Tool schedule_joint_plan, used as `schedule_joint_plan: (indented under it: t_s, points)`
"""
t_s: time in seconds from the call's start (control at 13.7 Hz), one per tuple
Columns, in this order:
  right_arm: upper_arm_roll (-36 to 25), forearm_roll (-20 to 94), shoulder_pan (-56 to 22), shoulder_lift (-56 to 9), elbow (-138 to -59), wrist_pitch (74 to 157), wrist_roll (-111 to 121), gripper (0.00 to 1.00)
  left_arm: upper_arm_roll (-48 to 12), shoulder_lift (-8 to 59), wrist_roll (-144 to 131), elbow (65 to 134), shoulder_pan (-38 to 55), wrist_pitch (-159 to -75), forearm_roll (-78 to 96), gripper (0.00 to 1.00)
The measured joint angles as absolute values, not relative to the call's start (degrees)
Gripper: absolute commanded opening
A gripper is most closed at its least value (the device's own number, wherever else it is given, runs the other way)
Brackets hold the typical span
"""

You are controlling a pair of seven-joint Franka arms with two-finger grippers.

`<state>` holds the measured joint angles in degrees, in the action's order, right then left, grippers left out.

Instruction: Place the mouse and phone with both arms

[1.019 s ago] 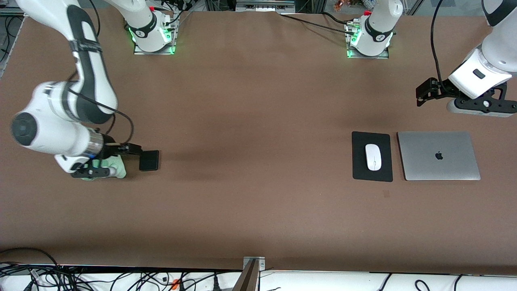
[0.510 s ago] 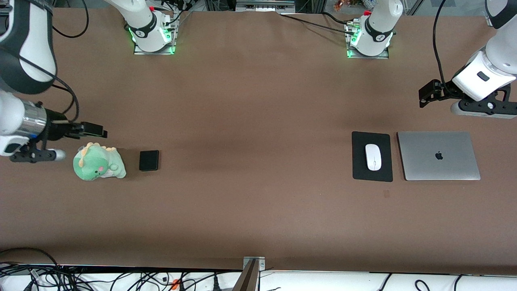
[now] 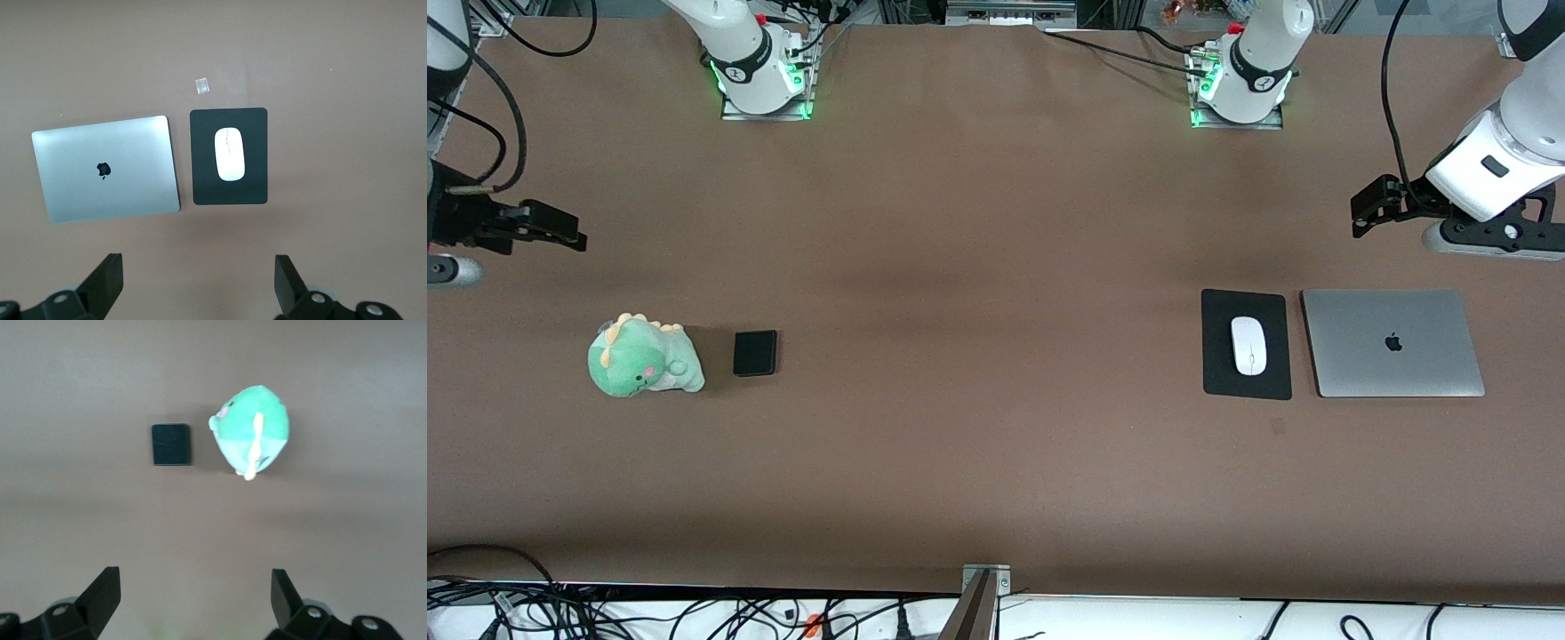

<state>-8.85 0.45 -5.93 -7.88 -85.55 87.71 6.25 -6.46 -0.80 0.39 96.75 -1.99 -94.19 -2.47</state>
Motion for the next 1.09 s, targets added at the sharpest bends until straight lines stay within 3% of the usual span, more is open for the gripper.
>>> schedule_joint_plan:
  t_s: [1.09]
  points:
    - [-7.64,-0.51,-5.57,-7.81,-85.53,93.31,6.05,1.0,-7.26,-0.56,0.39,96.31,-1.96,-96.45,-3.56,1.0]
